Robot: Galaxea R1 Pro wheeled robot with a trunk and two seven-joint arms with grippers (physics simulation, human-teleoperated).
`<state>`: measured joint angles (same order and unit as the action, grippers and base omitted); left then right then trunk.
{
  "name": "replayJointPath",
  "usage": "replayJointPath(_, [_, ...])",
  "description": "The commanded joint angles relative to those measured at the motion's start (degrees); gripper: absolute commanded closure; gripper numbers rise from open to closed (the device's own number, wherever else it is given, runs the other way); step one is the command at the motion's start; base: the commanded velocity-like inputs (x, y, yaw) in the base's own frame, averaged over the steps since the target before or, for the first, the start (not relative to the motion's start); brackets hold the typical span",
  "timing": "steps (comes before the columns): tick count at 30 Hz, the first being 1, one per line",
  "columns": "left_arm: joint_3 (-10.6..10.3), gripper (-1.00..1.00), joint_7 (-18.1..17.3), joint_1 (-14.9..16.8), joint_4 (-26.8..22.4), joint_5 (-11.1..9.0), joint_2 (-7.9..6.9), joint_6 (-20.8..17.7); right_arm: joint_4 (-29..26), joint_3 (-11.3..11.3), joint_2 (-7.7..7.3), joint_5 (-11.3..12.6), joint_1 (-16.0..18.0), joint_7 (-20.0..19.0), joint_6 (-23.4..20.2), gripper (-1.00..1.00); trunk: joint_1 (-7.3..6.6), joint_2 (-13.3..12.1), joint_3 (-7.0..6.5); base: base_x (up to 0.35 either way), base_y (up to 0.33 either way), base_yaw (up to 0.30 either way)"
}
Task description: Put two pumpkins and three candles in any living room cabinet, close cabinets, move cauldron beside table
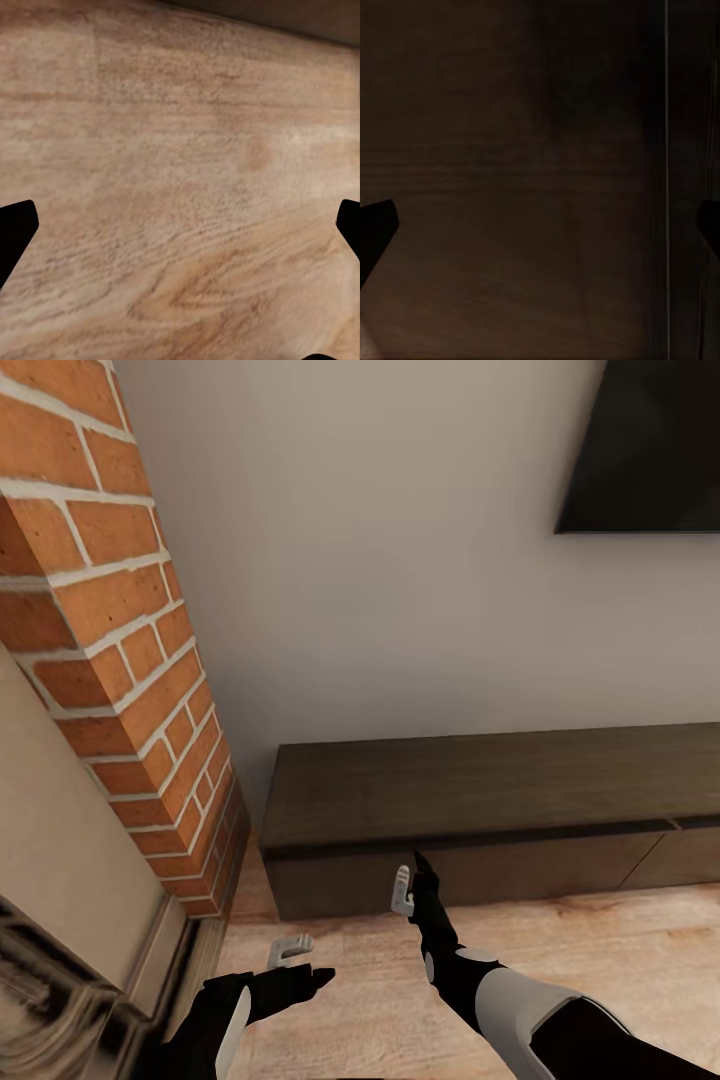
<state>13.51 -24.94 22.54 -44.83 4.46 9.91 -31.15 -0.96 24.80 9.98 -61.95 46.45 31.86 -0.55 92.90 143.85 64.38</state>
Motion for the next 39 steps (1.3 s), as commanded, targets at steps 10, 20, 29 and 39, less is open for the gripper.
replayJointPath(10, [0.38,-1.00,-0.55,0.03,0.00,0.49,0.09,-0.31,0.09,-0.02,0.01,-0.19,0.04,-0.21,-0.06,-1.00,-0.01,0.02,0.05,0.052,0.000,0.000])
replayJointPath(20, [0.38,-1.00,-0.55,0.03,0.01,0.48,0.09,-0.31,0.09,-0.16,0.01,0.02,0.04,-0.22,-0.06,-1.00,-0.01,0.02,0.05,0.064,0.000,0.000])
replayJointPath(29, [0.33,-1.00,-0.55,0.03,0.01,0.48,0.09,-0.31,0.09,-0.12,0.01,2.45,0.04,-0.22,-0.06,-1.00,-0.01,0.02,0.05,0.001,0.000,0.000])
replayJointPath(39, [0.33,-1.00,-0.55,0.00,0.01,0.51,0.09,-0.31,0.03,-0.19,0.01,2.78,0.04,-0.22,-0.10,-1.00,-0.01,0.02,0.05,0.000,0.000,0.000])
